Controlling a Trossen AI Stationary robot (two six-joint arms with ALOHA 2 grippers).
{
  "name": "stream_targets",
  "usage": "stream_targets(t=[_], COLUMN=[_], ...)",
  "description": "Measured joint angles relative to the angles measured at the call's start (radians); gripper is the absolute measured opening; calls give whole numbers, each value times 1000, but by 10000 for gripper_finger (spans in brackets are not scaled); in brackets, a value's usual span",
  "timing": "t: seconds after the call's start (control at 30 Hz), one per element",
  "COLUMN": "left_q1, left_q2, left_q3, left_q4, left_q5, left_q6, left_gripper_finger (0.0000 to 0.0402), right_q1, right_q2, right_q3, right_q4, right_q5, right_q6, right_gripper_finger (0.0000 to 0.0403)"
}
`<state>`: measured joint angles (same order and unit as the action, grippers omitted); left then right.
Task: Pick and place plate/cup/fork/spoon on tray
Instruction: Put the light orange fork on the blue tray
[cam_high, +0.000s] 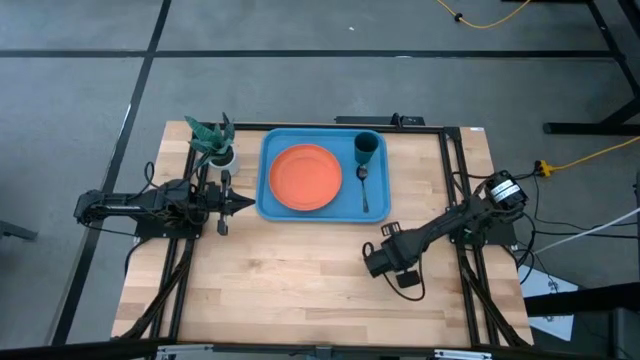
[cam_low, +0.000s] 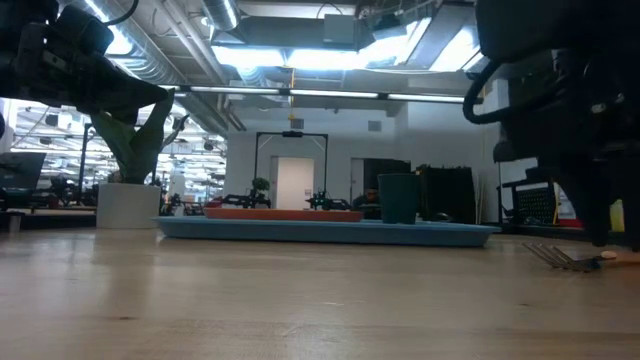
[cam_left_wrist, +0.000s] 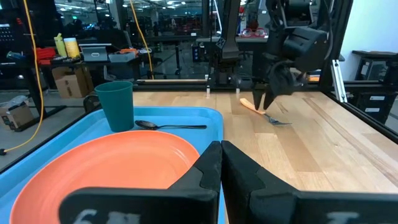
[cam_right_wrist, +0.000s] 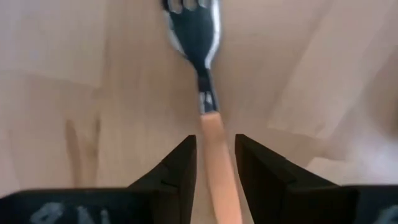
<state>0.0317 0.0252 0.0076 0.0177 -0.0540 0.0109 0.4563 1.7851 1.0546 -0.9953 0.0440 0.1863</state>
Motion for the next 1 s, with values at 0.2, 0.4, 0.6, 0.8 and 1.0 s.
stream_targets(t=[0.2,0.4,0.6,0.8,1.0], left_q1=[0,0,0,0,0], left_q2=[0,0,0,0,0], left_q3=[0,0,0,0,0], left_q4=[0,0,0,0,0], left_q5=[0,0,0,0,0], left_q6=[0,0,0,0,0], left_gripper_finger=[0,0,0,0,0], right_q1=[-3,-14,-41,-54,-54], right_q2=[0,2,-3,2,3], right_q3=[0,-37,-74,-59,-56], right_q4=[5,68,123,109,96], right_q5=[-20,-15,-38,-60,-61], right_q6=[-35,-19,17,18,19], right_gripper_finger=[116,116,116,116,109])
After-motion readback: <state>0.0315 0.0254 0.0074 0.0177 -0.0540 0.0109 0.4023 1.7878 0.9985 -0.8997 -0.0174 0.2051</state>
